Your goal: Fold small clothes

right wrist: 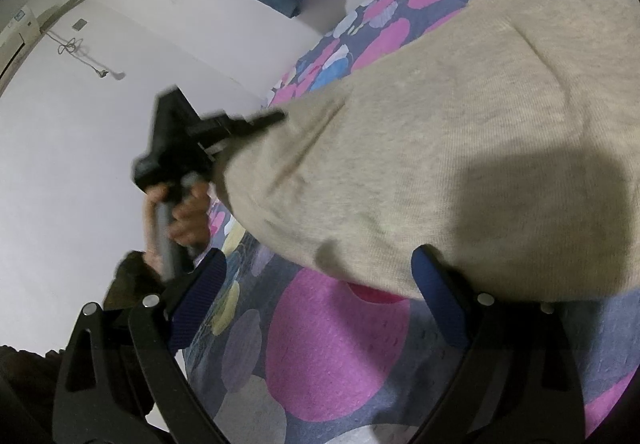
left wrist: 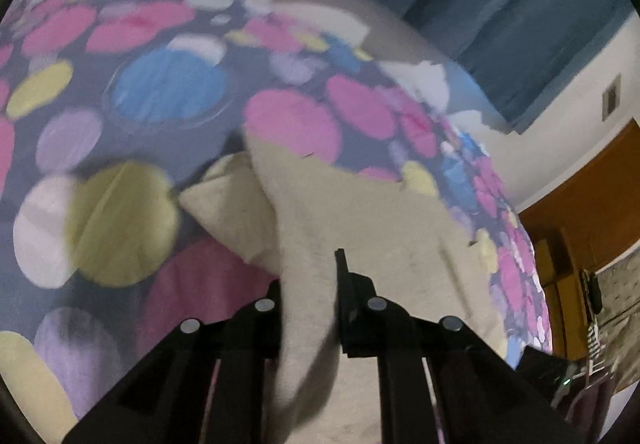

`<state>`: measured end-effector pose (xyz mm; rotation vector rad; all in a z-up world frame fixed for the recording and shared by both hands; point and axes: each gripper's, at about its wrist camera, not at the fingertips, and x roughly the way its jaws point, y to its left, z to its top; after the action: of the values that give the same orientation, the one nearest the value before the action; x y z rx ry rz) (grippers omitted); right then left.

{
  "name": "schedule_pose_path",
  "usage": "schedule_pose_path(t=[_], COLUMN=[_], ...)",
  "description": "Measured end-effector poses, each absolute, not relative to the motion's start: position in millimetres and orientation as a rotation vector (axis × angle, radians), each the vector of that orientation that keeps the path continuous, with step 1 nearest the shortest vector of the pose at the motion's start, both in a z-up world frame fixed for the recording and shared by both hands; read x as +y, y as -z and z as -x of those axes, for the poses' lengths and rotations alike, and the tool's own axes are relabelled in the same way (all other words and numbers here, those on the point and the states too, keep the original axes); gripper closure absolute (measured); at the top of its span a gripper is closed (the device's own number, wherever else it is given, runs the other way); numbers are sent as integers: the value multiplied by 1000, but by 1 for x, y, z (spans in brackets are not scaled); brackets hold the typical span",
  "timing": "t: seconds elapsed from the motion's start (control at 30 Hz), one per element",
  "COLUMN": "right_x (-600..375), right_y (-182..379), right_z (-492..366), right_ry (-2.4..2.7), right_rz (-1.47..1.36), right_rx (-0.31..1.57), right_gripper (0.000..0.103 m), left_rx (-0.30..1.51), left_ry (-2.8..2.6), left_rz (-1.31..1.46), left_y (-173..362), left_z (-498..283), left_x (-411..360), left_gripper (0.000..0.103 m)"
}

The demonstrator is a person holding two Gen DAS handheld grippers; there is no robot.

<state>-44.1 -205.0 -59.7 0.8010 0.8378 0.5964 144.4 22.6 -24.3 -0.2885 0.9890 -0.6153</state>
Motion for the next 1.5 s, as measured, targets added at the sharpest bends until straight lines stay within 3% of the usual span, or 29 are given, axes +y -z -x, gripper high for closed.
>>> schedule_pose_path(t=[0.23,0.53,0.73,0.8,0.87,1.03,1.1,1.17,1.5], right_x=[-218,-288,-309,-314,-319,-330,-336,-341,-345], right_y=[54,57,58,57,58,57,55,54,54], right_z=[47,81,97,99,103,106,107,107,79], right_ry=[-635,-574,-570,-566,-569,-547,-536,-530,-621], right_rz=[-863,-990,-1045,-1070,-1103,-1127,-1128,-1137,-1306], right_rx=[883,846,799,780,769,752,747,744,782], right_gripper=[9,9,9,9,9,9,9,9,9], left_rx=[941,1002,1063,1061,1053,994,926,840,745], left_ry=[619,546,519,547,587,676,679,637,427], left_rz=[125,-53,-44,-33,-19,-6,-16,-29,5], left_y=[-11,43,65,60,53,27,14,3,38], left_z=[-121,-97,-86,-77,-68,-39,-28,-23,-66], left_x=[-72,-168,-194,-201,-206,-202,-190,-171,-73], left_gripper=[91,92,88,67,55,53,37,30,26])
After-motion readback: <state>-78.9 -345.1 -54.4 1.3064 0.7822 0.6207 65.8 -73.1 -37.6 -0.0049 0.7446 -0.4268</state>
